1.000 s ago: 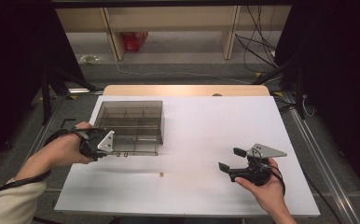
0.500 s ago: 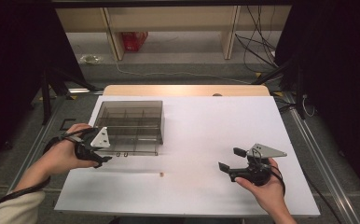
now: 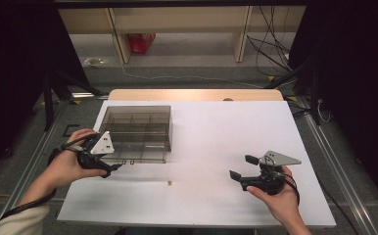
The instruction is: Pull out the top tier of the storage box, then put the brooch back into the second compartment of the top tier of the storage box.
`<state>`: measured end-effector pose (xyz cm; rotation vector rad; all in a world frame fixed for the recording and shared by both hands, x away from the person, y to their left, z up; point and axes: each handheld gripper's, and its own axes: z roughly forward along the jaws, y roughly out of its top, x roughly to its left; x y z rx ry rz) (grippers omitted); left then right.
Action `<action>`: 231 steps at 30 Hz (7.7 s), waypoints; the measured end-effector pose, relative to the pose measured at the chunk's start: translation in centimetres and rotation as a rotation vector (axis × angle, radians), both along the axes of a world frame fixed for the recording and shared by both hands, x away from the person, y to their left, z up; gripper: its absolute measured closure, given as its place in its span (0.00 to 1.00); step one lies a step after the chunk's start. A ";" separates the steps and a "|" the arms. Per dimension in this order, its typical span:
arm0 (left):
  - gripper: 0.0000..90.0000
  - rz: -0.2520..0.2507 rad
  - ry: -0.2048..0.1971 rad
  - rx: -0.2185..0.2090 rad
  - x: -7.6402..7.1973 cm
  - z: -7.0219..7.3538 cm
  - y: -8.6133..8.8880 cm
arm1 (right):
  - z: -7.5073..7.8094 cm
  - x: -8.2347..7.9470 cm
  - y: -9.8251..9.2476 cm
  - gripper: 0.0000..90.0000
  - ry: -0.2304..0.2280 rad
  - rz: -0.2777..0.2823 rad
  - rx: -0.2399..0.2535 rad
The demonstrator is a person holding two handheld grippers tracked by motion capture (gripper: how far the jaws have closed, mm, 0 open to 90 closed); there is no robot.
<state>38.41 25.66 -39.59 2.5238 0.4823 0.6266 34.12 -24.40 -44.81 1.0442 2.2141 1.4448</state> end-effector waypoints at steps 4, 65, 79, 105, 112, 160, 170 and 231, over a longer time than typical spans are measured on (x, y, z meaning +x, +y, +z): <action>0.07 0.026 0.003 -0.081 -0.2 -0.2 -0.1 | 0.0 0.0 0.0 0.18 0.001 -0.001 -0.001; 0.00 0.133 -0.036 -0.425 -3.9 -2.5 -5.4 | 0.0 0.2 -0.2 0.18 -0.004 -0.003 0.011; 0.13 0.108 -0.067 -0.457 -5.4 -2.4 -8.3 | 0.2 0.1 0.2 0.18 -0.010 0.015 0.011; 0.25 0.083 0.072 -0.307 -6.2 -6.9 -13.2 | 0.2 0.1 0.3 0.18 -0.012 0.017 0.009; 0.27 0.110 0.100 -0.295 -5.5 -7.7 -13.6 | 0.2 0.1 0.3 0.18 -0.011 0.017 0.007; 0.59 0.183 0.206 -0.293 -4.0 -9.3 -14.1 | 0.2 0.1 0.3 0.18 -0.012 0.021 0.007; 0.65 0.182 0.242 -0.298 -3.9 -9.2 -14.1 | 0.2 0.0 0.4 0.18 -0.010 0.023 0.009; 0.89 0.183 0.236 -0.291 -4.6 -9.0 -14.1 | 0.3 0.0 0.4 0.18 -0.013 0.022 0.013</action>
